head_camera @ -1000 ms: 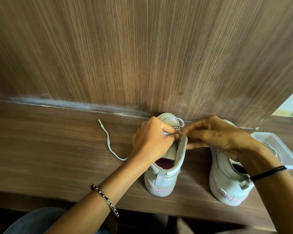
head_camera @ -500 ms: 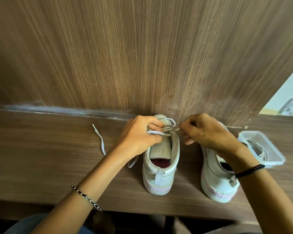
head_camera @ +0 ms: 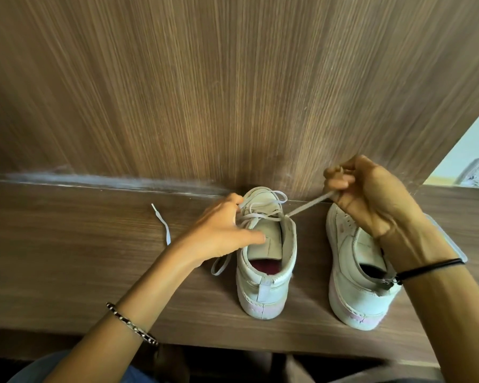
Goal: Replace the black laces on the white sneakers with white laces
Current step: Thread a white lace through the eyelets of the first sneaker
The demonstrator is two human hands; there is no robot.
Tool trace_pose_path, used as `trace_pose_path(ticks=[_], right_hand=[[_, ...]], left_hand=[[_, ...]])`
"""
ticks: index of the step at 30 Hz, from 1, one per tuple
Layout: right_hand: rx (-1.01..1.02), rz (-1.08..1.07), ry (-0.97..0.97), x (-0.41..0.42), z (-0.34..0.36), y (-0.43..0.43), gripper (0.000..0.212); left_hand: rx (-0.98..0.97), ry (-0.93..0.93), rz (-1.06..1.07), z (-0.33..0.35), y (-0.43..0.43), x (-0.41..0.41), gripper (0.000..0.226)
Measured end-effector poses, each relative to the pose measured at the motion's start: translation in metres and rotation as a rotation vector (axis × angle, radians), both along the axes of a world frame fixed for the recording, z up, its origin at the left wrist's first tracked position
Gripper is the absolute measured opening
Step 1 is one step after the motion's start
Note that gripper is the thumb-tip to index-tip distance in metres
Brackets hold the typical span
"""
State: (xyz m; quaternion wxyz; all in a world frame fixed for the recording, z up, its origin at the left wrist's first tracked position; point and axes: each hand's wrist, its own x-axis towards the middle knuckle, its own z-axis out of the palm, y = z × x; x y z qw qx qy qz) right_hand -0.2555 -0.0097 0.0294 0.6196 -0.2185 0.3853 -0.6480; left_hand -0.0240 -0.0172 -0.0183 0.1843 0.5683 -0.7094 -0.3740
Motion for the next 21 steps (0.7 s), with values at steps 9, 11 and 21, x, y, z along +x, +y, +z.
trace_pose_path(ticks=[9,11,21], right_hand=[[-0.082,0.555,1.738,0.015,-0.023,0.01,0.037],[-0.098,0.458,1.609,0.014,-0.022,0.01,0.041],[-0.377,0.099,-0.512,-0.012,0.006,0.007,0.026]], left_hand=[[0.001,0.022,0.05,-0.002,-0.002,-0.003,0.073],[-0.026,-0.033,0.068,-0.001,-0.001,-0.003,0.089],[0.098,0.017,0.058,-0.002,0.0,-0.006,0.106]])
